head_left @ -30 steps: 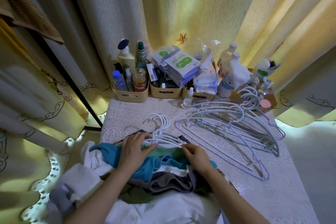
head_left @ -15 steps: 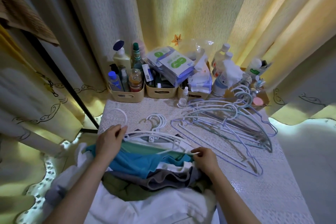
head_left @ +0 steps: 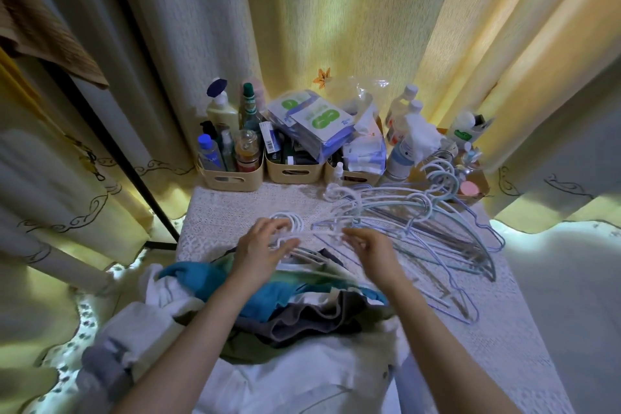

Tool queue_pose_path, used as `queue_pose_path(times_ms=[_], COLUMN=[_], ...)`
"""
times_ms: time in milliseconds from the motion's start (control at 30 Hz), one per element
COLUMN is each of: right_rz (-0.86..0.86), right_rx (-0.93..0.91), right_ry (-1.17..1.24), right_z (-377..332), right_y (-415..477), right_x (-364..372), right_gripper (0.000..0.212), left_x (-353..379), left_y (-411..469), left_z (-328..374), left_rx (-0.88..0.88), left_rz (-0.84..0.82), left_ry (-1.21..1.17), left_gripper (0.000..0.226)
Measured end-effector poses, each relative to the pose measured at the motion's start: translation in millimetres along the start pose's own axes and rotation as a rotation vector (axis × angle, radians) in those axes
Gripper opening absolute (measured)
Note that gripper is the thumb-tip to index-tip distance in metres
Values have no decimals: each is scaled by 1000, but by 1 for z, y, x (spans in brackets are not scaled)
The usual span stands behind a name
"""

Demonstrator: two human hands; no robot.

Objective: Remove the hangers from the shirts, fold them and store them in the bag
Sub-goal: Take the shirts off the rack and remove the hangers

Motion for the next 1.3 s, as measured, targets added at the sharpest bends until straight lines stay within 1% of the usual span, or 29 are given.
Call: queue_pose_path(times_ms=[67,100,167,200,233,300,333,400,500,567,600,633,667,700,733,767,833,867,933,1033,1100,1167,1233,1300], right_rz=[72,96,131,135,127,102,97,110,195,290,349,395,399,345,234,88,-182,-256,-293,-284,-291,-299,-317,-332], right_rx=[153,213,291,316,341,386,401,429,475,536,536,495,411,299,187,95,-3,-14,-24,-56,-62,-67,-52,-32], right_ry=[18,5,-50,-80,-104,-165,-193,-204,-240,-305,-309,-283,-236,-174,-120,-95,-114,-131,-131,-137,-118,-96,-99,-185], right_z=[39,59,92,104,114,131,138,146,146,139,131,120,106,91,76,62,43,38,31,26,24,24,25,29], right_y=[8,10,14,15,15,14,13,13,14,12,11,9,8,7,7,7,7,6,4,-1,-2,-2,-2,-3], right_x=[-30,-43,-59,-61,-61,-55,-52,-45,-43,-42,-40,-34,-26,-14,0,15,41,51,64,71,70,68,65,63], right_gripper=[26,27,26,25,24,23,23,23,28,28,26,22,18,15,15,15,18,20,20,16,13,13,13,14], left_x=[-14,-20,-26,-26,-24,-22,-22,-24,-22,-21,-20,-20,-18,-16,-14,-12,-13,-14,-15,-5,5,12,11,0], left_y=[-1,-4,-13,-18,-24,-33,-35,-36,-31,-26,-24,-21,-18,-16,-14,-11,-3,0,3,-3,-6,-7,-5,-1], left_z=[-24,-37,-61,-69,-74,-78,-77,-77,-79,-82,-82,-82,-81,-82,-82,-82,-78,-75,-67,-53,-44,-38,-38,-43], left_rx=[-124,-191,-260,-249,-221,-151,-141,-160,-177,-187,-184,-176,-168,-170,-182,-199,-214,-211,-191,-121,-64,-46,-63,-98], left_rz=[36,8,-132,-198,-235,-207,-170,-106,-134,-158,-143,-123,-115,-126,-144,-158,-155,-157,-196,-250,-225,-188,-159,-106], left_ry=[100,217,484,552,574,558,535,478,462,529,585,631,651,650,638,624,610,602,571,471,359,274,266,293], left_gripper=[43,47,51,49,45,34,32,38,45,46,46,45,43,41,38,35,30,30,36,38,36,32,31,34])
Point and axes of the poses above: each hand's wrist, its own y-axis towards the middle knuckle, its own x-axis out of the palm, z = x × y, the point moved 3 cm from there along y, towards the middle knuckle, and after that the axes turned 9 degrees about -y, right-handed, at the moved point
